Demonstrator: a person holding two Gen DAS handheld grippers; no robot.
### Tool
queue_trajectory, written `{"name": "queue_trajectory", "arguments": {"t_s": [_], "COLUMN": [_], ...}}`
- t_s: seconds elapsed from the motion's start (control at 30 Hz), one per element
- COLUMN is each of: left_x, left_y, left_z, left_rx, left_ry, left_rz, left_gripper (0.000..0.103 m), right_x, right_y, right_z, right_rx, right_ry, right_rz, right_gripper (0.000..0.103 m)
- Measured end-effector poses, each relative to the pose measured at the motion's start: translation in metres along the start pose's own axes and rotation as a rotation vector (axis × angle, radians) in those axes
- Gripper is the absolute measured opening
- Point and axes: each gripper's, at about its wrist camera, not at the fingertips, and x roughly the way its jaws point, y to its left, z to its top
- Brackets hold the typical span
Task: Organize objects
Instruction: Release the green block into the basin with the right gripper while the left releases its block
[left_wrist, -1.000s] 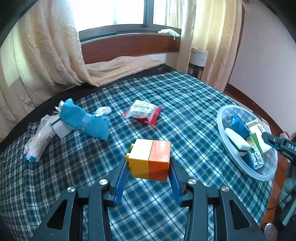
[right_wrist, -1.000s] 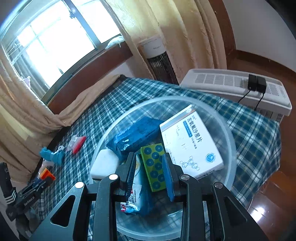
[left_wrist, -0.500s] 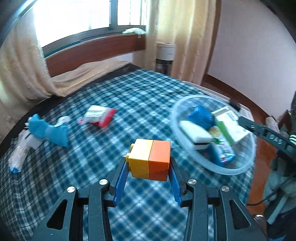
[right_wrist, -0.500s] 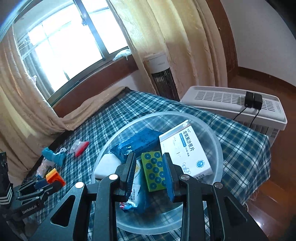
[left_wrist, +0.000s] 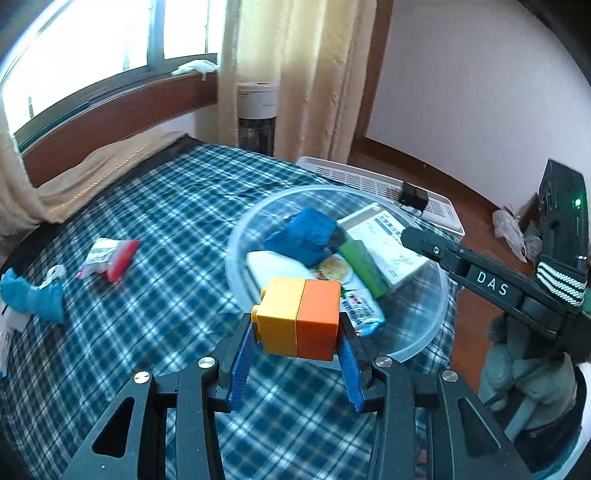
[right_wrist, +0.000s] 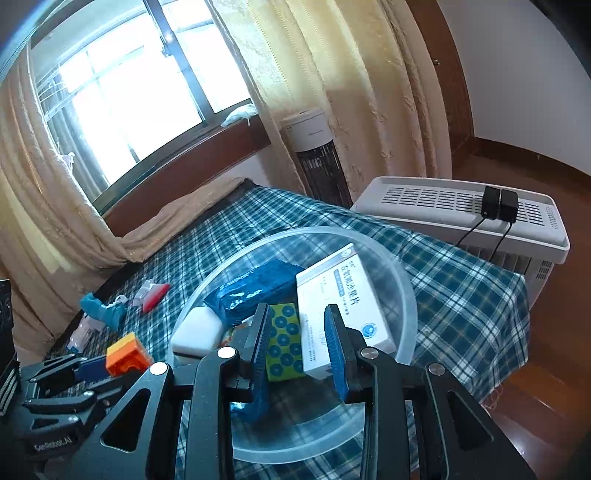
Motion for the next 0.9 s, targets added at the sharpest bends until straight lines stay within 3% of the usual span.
{"name": "queue_trajectory", "arguments": {"t_s": [0.5, 0.77, 0.83, 0.9], "left_x": [0.026, 0.042, 0.043, 0.043], "left_y": [-0.062, -0.079, -0.079, -0.079], "left_z": [0.008, 0.014, 0.015, 0.015], "left_rx": [0.123, 0.13, 0.123, 0.11], "left_ry": [0.033, 0.06, 0.062, 0.053], "left_rz": [-0.064, -0.088, -0.093, -0.092], "left_gripper": [0.045, 0.047, 0.065, 0.076], "right_x": [-0.016, -0.017, -0.017, -0.018], "right_y": [-0.031, -0.048, -0.052, -0.055], "right_z": [0.008, 0.007, 0.008, 0.007], "right_rx": [0.054, 0.086, 0.094, 0.102], "right_ry": [-0.06, -0.066, -0.069, -0.07], "right_rz": [-0.016, -0.019, -0.02, -0.018], "right_gripper": [0.031, 0.031, 0.031, 0.031]}}
